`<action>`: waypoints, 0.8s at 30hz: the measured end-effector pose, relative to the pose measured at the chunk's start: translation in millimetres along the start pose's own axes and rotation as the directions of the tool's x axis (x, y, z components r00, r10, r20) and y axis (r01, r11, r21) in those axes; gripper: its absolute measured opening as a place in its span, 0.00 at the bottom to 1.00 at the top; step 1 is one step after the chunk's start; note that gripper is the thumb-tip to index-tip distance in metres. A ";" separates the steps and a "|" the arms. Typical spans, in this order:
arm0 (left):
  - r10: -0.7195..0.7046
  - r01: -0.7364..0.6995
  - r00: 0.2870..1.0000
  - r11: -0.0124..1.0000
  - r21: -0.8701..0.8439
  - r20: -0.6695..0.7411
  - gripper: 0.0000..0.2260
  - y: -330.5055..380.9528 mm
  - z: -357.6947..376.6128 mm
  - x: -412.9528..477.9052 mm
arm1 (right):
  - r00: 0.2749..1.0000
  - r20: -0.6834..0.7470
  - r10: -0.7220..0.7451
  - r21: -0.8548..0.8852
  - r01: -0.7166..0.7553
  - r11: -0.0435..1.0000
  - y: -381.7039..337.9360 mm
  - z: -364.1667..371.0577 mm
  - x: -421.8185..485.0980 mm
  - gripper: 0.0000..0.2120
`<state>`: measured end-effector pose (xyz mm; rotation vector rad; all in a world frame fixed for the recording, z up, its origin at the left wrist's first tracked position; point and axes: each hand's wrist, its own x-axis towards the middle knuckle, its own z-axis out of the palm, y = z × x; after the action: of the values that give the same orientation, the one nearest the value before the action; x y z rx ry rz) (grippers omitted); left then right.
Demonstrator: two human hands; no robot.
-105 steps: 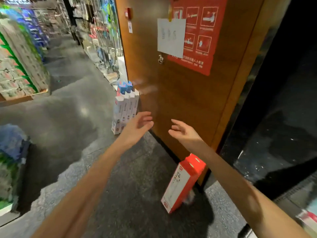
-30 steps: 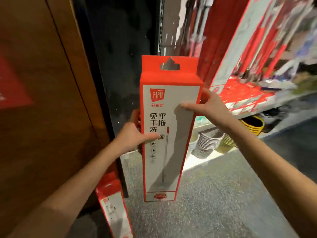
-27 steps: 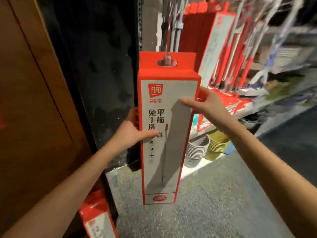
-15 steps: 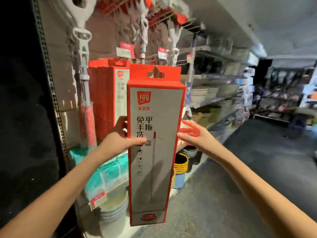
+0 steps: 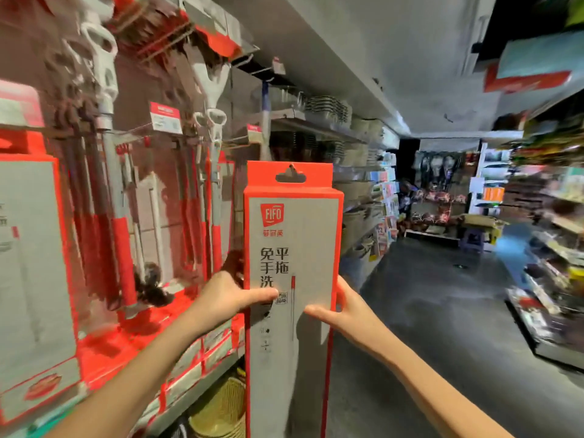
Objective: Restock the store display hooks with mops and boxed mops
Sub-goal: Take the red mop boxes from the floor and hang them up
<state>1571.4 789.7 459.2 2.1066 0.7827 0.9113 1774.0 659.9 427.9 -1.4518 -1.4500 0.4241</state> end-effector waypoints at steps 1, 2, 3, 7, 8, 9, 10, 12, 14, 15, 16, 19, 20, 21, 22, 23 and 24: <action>0.007 -0.007 1.000 1.000 0.016 0.000 0.18 -8.7 9.1 23.7 | 1.000 0.001 -0.005 0.003 0.005 1.000 16.1 -4.6 16.4 0.37; 0.024 -0.024 1.000 0.999 0.029 0.002 0.13 -16.4 17.6 48.4 | 1.000 0.002 0.002 0.014 -0.002 1.000 32.4 -10.1 35.4 0.36; 0.045 -0.045 0.999 0.998 0.041 0.004 0.12 -23.7 25.3 72.8 | 1.000 0.002 0.016 0.031 -0.016 0.999 47.9 -16.3 55.3 0.36; 0.162 -0.162 0.986 0.986 0.021 0.034 0.26 -39.0 53.2 164.3 | 0.999 -0.006 0.039 0.056 -0.038 0.998 105.5 -41.6 142.0 0.35; 0.171 -0.172 0.985 0.985 0.011 0.032 0.28 -43.7 58.7 186.7 | 0.999 -0.006 0.041 0.059 -0.041 0.997 118.8 -48.2 164.6 0.34; 0.164 -0.164 0.986 0.986 0.007 0.025 0.29 -49.9 63.3 208.9 | 0.999 0.004 0.041 0.067 -0.041 0.997 132.1 -54.2 185.8 0.33; 0.158 -0.158 0.987 0.987 0.002 0.013 0.29 -58.7 69.7 234.7 | 0.999 0.018 0.038 0.078 -0.039 0.996 147.7 -60.0 209.3 0.33; 0.134 -0.135 0.991 0.991 -0.013 -0.017 0.30 -75.3 75.8 274.2 | 0.999 0.033 0.019 0.086 -0.022 0.996 170.3 -67.4 249.8 0.34; 0.091 -0.091 0.994 0.996 -0.004 -0.056 0.35 -96.3 81.7 316.7 | 0.999 0.050 -0.002 0.100 -0.003 0.995 195.2 -73.3 294.5 0.36; 0.068 -0.068 0.994 0.998 0.001 -0.083 0.37 -101.5 84.1 335.1 | 0.998 0.061 -0.015 0.104 0.008 0.994 206.6 -75.8 317.1 0.35; 0.050 -0.051 0.993 0.999 0.000 -0.106 0.39 -110.3 86.9 354.9 | 0.996 0.078 -0.036 0.111 0.027 0.993 219.5 -78.4 341.6 0.34; -0.038 0.040 0.982 0.999 0.006 -0.187 0.40 -131.9 91.7 403.7 | 0.982 0.166 -0.085 0.117 0.066 0.991 253.6 -81.9 416.3 0.27; -0.064 0.070 0.973 0.997 0.021 -0.221 0.41 -138.5 89.9 418.1 | 0.974 0.199 -0.105 0.130 0.080 0.988 260.5 -81.4 440.4 0.26; -0.074 0.084 0.965 0.996 0.029 -0.251 0.43 -144.5 87.9 434.1 | 0.965 0.229 -0.129 0.123 0.103 0.987 267.7 -81.4 465.8 0.26; -0.088 0.102 0.955 0.994 0.034 -0.282 0.45 -146.8 85.9 447.9 | 0.951 0.266 -0.156 0.120 0.128 0.985 272.2 -80.2 488.7 0.25; -0.106 0.126 0.943 0.991 0.043 -0.316 0.44 -149.9 83.0 461.4 | 0.936 0.305 -0.176 0.124 0.144 0.982 275.6 -79.3 513.8 0.24; -0.127 0.152 0.922 0.988 0.039 -0.366 0.39 -154.6 78.9 473.6 | 0.921 0.338 -0.196 0.130 0.160 0.978 278.0 -76.8 537.6 0.24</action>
<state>1865.2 1199.6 469.0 1.9312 1.1504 1.2287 2105.7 1171.6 445.4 -1.1903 -1.8001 0.6551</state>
